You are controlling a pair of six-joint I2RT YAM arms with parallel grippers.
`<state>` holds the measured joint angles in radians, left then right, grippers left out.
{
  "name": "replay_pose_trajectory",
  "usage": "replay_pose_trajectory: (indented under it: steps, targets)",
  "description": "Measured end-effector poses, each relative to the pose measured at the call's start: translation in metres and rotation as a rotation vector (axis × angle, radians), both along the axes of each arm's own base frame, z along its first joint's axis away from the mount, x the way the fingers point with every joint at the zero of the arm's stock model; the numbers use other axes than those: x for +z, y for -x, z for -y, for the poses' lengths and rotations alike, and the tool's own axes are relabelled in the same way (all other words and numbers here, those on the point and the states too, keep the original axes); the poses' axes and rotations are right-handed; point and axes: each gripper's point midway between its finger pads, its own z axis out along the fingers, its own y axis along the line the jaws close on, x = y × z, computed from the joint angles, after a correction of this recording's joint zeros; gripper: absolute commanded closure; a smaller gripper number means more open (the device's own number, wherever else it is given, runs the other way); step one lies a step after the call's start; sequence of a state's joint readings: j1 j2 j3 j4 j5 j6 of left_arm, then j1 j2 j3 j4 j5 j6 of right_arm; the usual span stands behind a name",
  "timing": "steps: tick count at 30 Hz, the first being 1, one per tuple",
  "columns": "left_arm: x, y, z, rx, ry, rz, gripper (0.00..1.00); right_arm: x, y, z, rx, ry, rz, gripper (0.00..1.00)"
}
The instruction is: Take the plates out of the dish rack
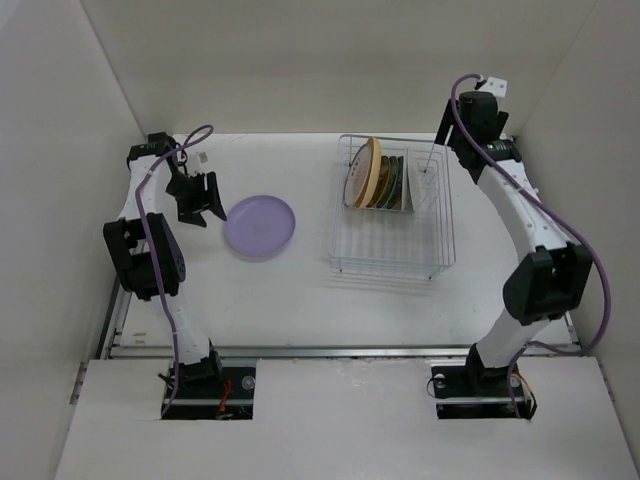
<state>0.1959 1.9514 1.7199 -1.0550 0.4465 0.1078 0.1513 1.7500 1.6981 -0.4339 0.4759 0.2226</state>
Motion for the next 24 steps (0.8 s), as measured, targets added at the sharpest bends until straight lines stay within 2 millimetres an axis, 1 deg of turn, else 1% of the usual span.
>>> replay_pose_trajectory:
  steps: [2,3,5,7,8,11,13,15,17,18,20,24]
  targets:
    - [0.011,-0.001,-0.003,-0.004,-0.02,0.027,0.44,0.021,0.017,-0.01,0.019,-0.021,0.047,0.16]
    - [0.017,-0.003,-0.004,-0.005,-0.028,0.045,0.44,0.027,0.023,-0.017,0.035,-0.028,0.06,0.16]
    - [0.028,-0.006,-0.006,-0.006,-0.042,0.085,0.44,0.03,0.032,-0.031,0.07,-0.038,0.062,0.17]
    - [0.039,-0.006,-0.005,-0.011,-0.055,0.118,0.44,0.021,0.036,-0.048,0.106,-0.043,0.041,0.2]
    - [0.044,-0.005,-0.005,-0.013,-0.064,0.135,0.44,0.011,0.039,-0.054,0.122,-0.042,0.02,0.2]
    - [0.058,-0.001,-0.006,-0.023,-0.107,0.177,0.44,-0.024,0.05,-0.071,0.169,-0.033,-0.073,0.25]
    - [0.066,0.002,-0.006,-0.033,-0.133,0.202,0.44,-0.041,0.056,-0.079,0.191,-0.029,-0.118,0.26]
    - [0.072,0.003,-0.005,-0.042,-0.148,0.22,0.44,-0.048,0.057,-0.087,0.21,-0.026,-0.14,0.28]
    - [0.074,0.007,-0.004,-0.049,-0.158,0.224,0.44,-0.05,0.057,-0.092,0.219,-0.028,-0.145,0.31]
    - [0.073,0.008,-0.004,-0.05,-0.159,0.221,0.44,-0.051,0.058,-0.094,0.223,-0.027,-0.146,0.33]
    - [0.071,0.011,-0.005,-0.054,-0.165,0.214,0.44,-0.053,0.058,-0.098,0.221,-0.027,-0.147,0.35]
    - [0.068,0.013,-0.007,-0.059,-0.172,0.202,0.44,-0.065,0.054,-0.101,0.21,-0.02,-0.168,0.35]
